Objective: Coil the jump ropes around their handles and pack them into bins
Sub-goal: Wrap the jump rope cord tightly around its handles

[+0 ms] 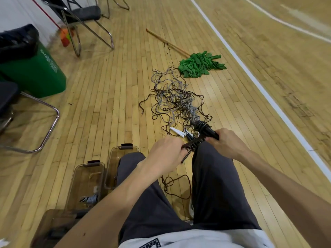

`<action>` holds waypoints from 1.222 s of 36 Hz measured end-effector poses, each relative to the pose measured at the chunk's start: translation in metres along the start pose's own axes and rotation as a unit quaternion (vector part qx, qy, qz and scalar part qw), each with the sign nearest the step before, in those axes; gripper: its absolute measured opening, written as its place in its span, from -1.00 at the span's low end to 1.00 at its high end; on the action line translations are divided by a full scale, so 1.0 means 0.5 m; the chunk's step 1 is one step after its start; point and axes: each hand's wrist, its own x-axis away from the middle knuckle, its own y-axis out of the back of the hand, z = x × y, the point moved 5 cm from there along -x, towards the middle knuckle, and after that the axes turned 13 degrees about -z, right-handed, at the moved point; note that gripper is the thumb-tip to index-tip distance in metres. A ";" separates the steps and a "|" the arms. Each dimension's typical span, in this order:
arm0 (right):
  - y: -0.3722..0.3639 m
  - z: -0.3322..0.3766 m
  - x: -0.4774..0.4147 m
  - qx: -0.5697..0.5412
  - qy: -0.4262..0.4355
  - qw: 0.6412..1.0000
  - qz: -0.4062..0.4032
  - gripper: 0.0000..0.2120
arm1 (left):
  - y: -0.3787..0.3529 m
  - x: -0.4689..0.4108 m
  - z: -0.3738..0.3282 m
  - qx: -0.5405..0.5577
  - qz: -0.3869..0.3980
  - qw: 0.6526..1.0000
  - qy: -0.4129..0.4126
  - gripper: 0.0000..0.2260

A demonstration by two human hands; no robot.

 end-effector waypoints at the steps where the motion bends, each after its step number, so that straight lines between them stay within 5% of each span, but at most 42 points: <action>1: -0.002 0.001 -0.001 0.012 0.001 1.000 0.007 -0.76 | 0.008 -0.003 -0.008 -0.036 -0.012 0.999 -0.021 -0.78; 7: -0.011 0.003 0.003 0.055 -0.032 0.990 0.129 -0.81 | 0.058 -0.022 -0.038 -0.096 -0.054 0.986 -0.124 -0.78; 21: -0.002 0.034 0.076 0.002 -0.013 0.948 0.319 -0.80 | 0.127 -0.063 -0.054 -0.084 0.046 0.972 -0.214 -0.80; 32: 0.022 0.095 0.149 -0.010 0.115 0.907 0.405 -0.72 | 0.113 -0.089 -0.019 0.092 0.128 0.974 -0.162 -0.83; 44: 0.056 0.142 0.203 -0.019 0.191 0.895 0.403 -0.65 | 0.090 -0.077 0.009 0.309 0.232 0.919 -0.074 -0.84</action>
